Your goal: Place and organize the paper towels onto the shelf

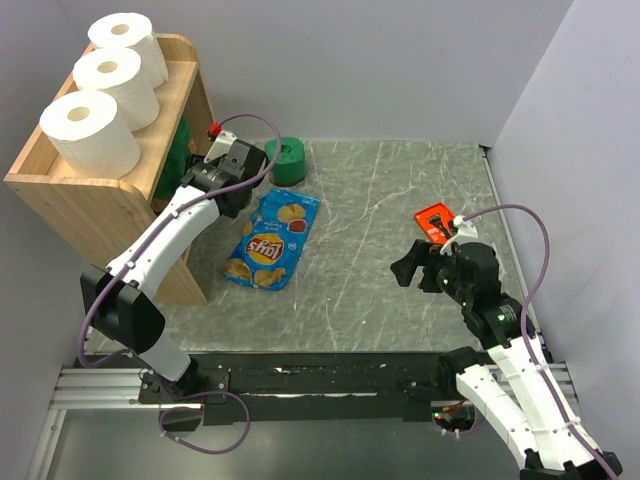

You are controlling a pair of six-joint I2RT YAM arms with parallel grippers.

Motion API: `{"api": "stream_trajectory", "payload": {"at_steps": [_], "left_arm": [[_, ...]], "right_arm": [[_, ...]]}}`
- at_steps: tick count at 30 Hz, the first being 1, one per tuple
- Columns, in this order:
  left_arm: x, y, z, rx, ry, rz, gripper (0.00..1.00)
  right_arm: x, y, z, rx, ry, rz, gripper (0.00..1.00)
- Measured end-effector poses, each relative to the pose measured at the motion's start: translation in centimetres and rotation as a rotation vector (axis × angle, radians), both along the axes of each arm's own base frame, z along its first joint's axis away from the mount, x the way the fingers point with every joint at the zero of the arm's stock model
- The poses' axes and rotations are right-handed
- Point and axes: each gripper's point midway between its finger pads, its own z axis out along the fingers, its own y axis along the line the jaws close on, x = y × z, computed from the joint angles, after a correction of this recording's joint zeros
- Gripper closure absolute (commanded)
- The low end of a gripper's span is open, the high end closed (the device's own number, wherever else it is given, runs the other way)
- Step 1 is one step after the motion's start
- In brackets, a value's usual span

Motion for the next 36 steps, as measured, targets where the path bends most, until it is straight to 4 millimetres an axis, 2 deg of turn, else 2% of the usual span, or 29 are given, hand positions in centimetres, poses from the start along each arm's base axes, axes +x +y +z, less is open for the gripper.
{"api": "stream_trajectory", "payload": {"at_steps": [8, 13, 17, 23, 28, 32, 36], "left_arm": [[0.2, 1.1, 0.2, -0.001, -0.002, 0.026, 0.43], [0.8, -0.1, 0.6, -0.042, -0.018, -0.023, 0.35], [0.5, -3.0, 1.7, -0.085, -0.047, -0.128, 0.27], [-1.8, -9.7, 4.9, -0.177, -0.127, -0.38, 0.03], [-3.7, -13.3, 6.3, -0.29, -0.173, -0.56, 0.04], [-5.6, -14.7, 5.9, -0.412, -0.201, -0.705, 0.04], [-8.0, -15.2, 5.8, -0.518, -0.266, -0.832, 0.04]], "right_arm": [[-0.1, 0.0, 0.2, 0.004, -0.01, 0.002, 0.01], [-0.1, 0.2, 0.2, 0.015, -0.002, 0.005, 0.01], [-0.1, 0.6, 0.2, 0.039, 0.01, 0.008, 0.01], [0.6, 1.2, -0.2, 0.07, 0.046, 0.002, 0.01], [2.6, 2.0, -0.6, 0.085, 0.105, -0.017, 0.01], [6.3, 3.1, 0.0, 0.1, 0.134, -0.038, 0.01], [9.9, 4.2, 0.6, 0.1, 0.153, -0.056, 0.01]]}}
